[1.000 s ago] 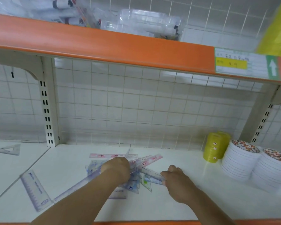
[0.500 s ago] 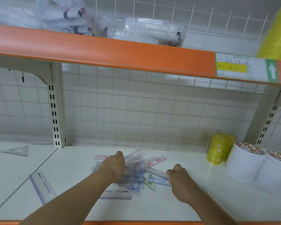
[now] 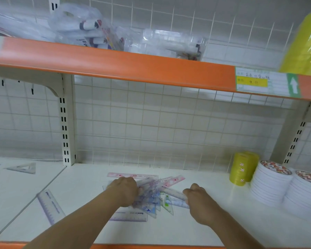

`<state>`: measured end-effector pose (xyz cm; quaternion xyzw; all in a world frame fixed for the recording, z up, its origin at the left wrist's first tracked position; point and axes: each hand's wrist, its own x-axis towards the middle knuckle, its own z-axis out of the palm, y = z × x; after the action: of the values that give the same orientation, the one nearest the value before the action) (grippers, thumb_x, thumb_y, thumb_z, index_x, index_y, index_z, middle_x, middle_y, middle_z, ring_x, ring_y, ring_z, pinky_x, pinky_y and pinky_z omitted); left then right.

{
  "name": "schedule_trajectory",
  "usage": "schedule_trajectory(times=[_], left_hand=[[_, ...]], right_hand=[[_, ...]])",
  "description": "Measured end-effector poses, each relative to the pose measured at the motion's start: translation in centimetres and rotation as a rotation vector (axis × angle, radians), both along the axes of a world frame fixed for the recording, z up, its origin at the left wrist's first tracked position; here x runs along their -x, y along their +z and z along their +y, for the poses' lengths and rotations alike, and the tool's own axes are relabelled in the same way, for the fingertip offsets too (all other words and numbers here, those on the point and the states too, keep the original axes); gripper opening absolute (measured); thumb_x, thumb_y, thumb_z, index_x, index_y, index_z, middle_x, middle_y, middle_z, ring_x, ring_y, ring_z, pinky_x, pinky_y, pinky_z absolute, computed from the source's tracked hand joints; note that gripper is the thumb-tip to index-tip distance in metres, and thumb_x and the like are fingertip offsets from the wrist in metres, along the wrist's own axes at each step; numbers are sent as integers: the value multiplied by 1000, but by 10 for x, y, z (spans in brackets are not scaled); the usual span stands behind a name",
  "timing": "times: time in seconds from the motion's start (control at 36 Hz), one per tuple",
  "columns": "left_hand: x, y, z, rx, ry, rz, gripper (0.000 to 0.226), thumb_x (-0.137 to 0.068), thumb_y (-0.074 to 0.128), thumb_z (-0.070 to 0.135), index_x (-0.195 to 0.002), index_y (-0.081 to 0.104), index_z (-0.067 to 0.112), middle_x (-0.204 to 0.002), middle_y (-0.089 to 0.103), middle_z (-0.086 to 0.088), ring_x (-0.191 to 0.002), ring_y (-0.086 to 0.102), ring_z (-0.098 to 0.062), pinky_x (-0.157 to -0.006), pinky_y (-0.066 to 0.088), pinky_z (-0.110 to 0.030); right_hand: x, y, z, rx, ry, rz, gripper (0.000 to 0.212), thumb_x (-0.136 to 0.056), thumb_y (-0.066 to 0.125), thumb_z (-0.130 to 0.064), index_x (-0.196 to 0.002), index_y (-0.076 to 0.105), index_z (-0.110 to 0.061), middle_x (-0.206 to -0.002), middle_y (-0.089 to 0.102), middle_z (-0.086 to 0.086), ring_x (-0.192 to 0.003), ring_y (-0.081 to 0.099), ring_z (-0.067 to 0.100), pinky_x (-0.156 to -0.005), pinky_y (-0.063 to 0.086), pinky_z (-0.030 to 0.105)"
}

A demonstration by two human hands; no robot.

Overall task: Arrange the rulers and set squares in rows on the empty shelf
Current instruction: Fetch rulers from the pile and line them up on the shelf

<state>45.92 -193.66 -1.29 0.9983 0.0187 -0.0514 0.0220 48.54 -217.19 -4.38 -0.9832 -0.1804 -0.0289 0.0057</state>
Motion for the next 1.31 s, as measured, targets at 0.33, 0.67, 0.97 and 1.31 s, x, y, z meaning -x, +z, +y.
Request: schedule_trajectory(times=[0.33, 0.67, 0.97, 1.31], left_hand=[[1, -2, 18, -100, 21, -18, 38, -99, 39, 20, -136, 37, 10, -134, 41, -9, -124, 42, -28, -104, 37, -41], [24, 5, 52, -172, -19, -21, 34, -101, 39, 25, -135, 37, 20, -130, 54, -5, -117, 52, -24, -96, 38, -34], [42, 10, 93, -150, 51, -43, 30, -99, 44, 23, -129, 41, 20, -125, 57, -1, -114, 53, -21, -91, 40, -31], [99, 19, 168, -81, 149, -118, 33, -96, 50, 20, -128, 51, 18, -125, 47, -6, -108, 58, -26, -92, 48, -35]], right_hand=[[7, 7, -3, 24, -11, 26, 23, -91, 40, -3, -107, 51, -16, -99, 29, 0, -91, 38, 19, -74, 33, 28], [7, 13, 12, 15, 54, -27, 25, -92, 44, -5, -115, 49, -14, -102, 28, 1, -86, 32, 16, -53, 22, 13], [19, 21, 52, -8, 119, -19, 39, -89, 43, 0, -126, 47, -11, -126, 40, 8, -96, 42, 18, -71, 34, 22], [47, 35, 145, -44, 203, -38, 31, -91, 49, -10, -122, 50, -13, -115, 40, 4, -110, 46, 20, -79, 44, 28]])
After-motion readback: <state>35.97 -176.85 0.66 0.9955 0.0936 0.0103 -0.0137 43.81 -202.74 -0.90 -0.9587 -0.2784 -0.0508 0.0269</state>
